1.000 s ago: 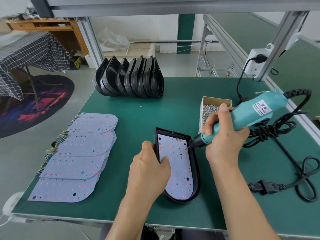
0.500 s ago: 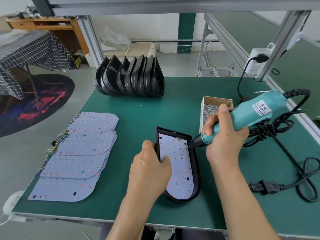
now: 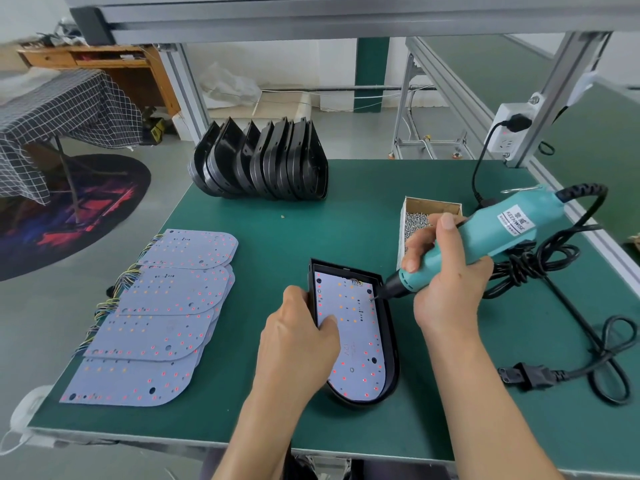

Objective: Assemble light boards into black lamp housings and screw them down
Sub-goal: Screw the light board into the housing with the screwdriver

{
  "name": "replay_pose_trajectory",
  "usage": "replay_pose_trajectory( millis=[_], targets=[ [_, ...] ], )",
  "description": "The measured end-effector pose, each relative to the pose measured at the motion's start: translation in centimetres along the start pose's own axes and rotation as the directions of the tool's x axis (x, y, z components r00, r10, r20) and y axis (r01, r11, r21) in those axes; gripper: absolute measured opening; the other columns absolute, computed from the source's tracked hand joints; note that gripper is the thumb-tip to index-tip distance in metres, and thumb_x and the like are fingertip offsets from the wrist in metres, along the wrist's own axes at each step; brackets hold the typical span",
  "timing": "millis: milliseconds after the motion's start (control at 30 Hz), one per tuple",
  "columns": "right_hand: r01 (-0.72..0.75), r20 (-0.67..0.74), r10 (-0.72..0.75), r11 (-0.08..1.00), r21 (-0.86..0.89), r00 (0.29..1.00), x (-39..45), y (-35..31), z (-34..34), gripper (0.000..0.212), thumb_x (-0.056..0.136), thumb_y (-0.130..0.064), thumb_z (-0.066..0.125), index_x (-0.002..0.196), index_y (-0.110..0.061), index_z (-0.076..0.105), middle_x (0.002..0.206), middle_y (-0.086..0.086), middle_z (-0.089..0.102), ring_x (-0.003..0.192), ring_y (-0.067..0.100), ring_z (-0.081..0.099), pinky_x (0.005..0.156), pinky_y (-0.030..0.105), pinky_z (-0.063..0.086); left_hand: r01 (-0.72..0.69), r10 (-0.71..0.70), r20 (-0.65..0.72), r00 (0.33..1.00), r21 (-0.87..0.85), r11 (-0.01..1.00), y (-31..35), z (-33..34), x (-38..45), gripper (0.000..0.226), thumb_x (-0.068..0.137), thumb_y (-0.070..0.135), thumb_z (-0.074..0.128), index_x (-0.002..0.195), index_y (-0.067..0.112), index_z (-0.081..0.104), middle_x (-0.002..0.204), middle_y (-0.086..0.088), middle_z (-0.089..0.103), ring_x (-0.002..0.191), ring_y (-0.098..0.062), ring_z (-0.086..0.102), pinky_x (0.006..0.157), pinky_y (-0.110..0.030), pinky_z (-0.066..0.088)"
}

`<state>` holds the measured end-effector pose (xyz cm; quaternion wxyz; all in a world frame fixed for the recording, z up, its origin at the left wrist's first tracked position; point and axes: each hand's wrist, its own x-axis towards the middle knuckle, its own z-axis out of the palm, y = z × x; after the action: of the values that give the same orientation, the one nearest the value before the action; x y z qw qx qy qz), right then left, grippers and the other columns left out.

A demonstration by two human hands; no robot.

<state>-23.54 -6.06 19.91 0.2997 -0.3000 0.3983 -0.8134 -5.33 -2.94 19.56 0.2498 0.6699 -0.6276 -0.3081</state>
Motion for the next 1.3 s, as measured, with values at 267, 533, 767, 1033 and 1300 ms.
replay_pose_trajectory(
  millis=[267, 533, 767, 1033, 1300],
  targets=[
    [-0.028, -0.026, 0.030, 0.998, 0.059, 0.999, 0.1, -1.3, -0.3, 0.027, 0.093, -0.029, 0.069, 0.096, -0.005, 0.056, 0.068, 0.006, 0.060, 0.048, 0.022, 0.043, 0.056, 0.031, 0.040, -0.022, 0.022, 0.017, 1.000, -0.039, 0.999, -0.3, 0.2, 0.1, 0.021, 0.094, 0.031, 0.065, 0.104, 0.022, 0.048, 0.086, 0.007, 0.063, 0.078, -0.010, 0.061, 0.062, -0.022, 0.045],
    [-0.028, -0.110, 0.019, 0.997, -0.074, 0.994, -0.4, -5.1, 0.7, 0.024, 0.091, -0.034, 0.074, 0.080, -0.017, 0.060, 0.063, 0.005, 0.059, 0.046, 0.021, 0.046, 0.050, 0.028, 0.042, 0.018, -0.017, 0.019, 1.000, -0.076, 0.997, -0.6, 0.4, 0.3, 0.019, 0.093, 0.028, 0.065, 0.102, 0.020, 0.050, 0.088, 0.007, 0.063, 0.081, -0.017, 0.065, 0.063, -0.023, 0.045],
    [-0.529, -0.196, 0.511, 0.847, -0.050, 0.837, -0.7, -6.3, -4.0, 0.011, 0.101, -0.013, 0.065, 0.096, -0.010, 0.056, 0.080, 0.008, 0.059, 0.055, 0.015, 0.059, 0.062, 0.034, 0.052, -0.009, 0.013, 0.025, 1.000, -0.149, 0.989, -0.9, 0.3, 0.2, 0.016, 0.094, 0.026, 0.065, 0.098, 0.027, 0.049, 0.086, 0.009, 0.066, 0.075, -0.011, 0.066, 0.052, -0.013, 0.038],
    [-0.519, -0.381, 0.365, 0.707, -0.480, 0.850, -2.7, -3.6, -5.9, 0.019, 0.099, 0.000, 0.053, 0.117, -0.006, 0.054, 0.112, 0.021, 0.063, 0.083, 0.027, 0.062, 0.075, 0.038, 0.052, -0.156, 0.110, -0.155, 0.982, -0.321, 0.934, -0.9, -0.7, -1.3, 0.023, 0.093, 0.018, 0.068, 0.097, 0.035, 0.053, 0.085, 0.021, 0.068, 0.077, -0.002, 0.062, 0.061, -0.010, 0.045],
    [-0.388, -0.315, 0.243, 0.375, -0.842, 0.917, -4.5, -3.5, -4.4, 0.079, 0.100, -0.002, 0.047, 0.165, -0.012, 0.004, 0.143, 0.025, 0.030, 0.089, 0.032, 0.052, 0.088, 0.043, 0.050, -0.209, 0.119, -0.186, 0.975, -0.601, 0.771, -0.3, -3.0, -2.8, 0.022, 0.091, 0.023, 0.073, 0.099, 0.040, 0.061, 0.092, 0.019, 0.076, 0.073, -0.004, 0.070, 0.057, -0.014, 0.051]
  ],
)
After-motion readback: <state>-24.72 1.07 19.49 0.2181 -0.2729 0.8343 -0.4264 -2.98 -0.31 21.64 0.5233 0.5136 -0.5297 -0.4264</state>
